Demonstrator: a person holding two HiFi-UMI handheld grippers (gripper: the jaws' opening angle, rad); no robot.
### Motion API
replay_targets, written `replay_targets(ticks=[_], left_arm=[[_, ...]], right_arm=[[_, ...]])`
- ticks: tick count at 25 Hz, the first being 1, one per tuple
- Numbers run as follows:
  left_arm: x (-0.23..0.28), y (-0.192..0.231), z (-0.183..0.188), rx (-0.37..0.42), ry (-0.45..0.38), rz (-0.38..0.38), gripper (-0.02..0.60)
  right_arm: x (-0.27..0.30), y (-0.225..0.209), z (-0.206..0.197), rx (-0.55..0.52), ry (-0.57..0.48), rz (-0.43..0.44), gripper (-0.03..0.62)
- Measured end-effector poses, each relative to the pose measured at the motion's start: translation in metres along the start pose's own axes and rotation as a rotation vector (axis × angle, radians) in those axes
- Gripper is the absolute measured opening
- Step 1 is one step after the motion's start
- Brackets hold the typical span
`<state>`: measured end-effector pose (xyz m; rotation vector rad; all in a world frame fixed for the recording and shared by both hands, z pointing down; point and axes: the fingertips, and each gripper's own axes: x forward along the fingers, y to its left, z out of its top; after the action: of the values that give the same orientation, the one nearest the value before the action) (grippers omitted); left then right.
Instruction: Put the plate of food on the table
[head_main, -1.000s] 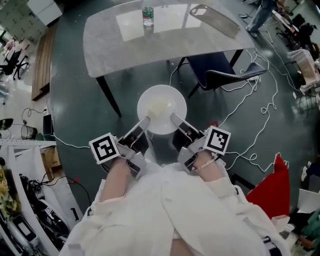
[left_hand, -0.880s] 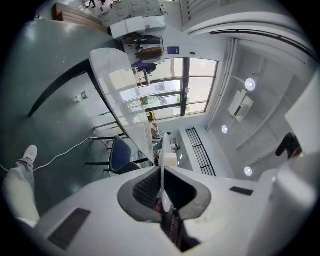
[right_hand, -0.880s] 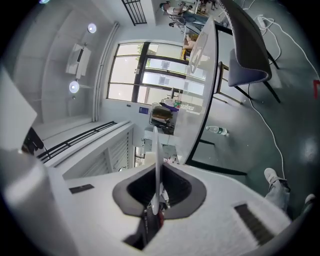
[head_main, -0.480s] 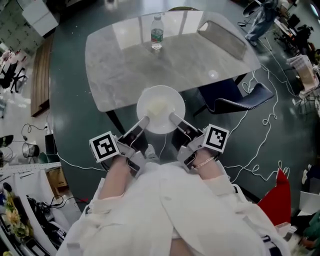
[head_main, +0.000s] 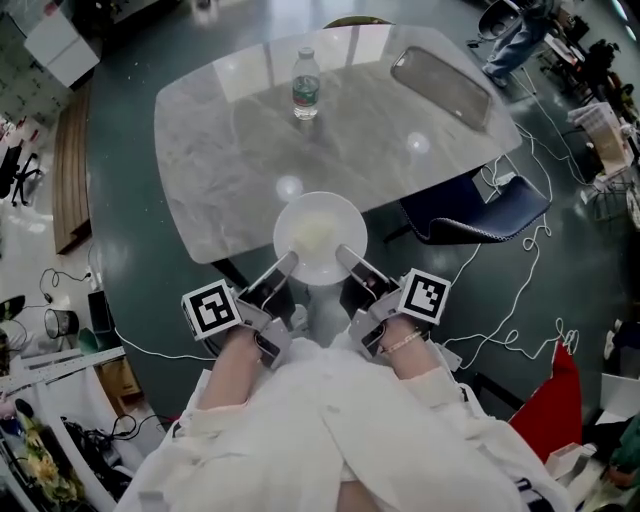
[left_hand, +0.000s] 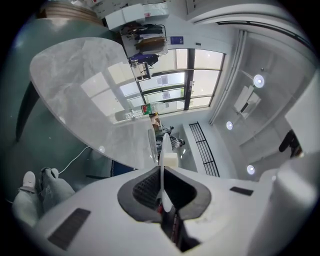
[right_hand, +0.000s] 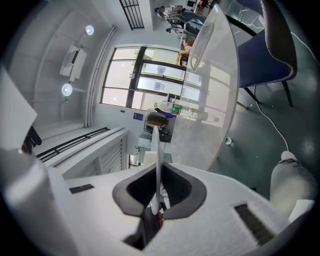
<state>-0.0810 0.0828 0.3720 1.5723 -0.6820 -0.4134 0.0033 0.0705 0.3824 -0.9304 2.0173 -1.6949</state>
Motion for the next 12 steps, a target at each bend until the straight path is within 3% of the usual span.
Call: replay_targets(ticks=[12], left_arm=[[0.066,-0.003,0.086,0.007,-0.07,0.032,0.023]], right_arm=[[0.079,0.001,0.086,-0.023,0.112,0.025,0.012]])
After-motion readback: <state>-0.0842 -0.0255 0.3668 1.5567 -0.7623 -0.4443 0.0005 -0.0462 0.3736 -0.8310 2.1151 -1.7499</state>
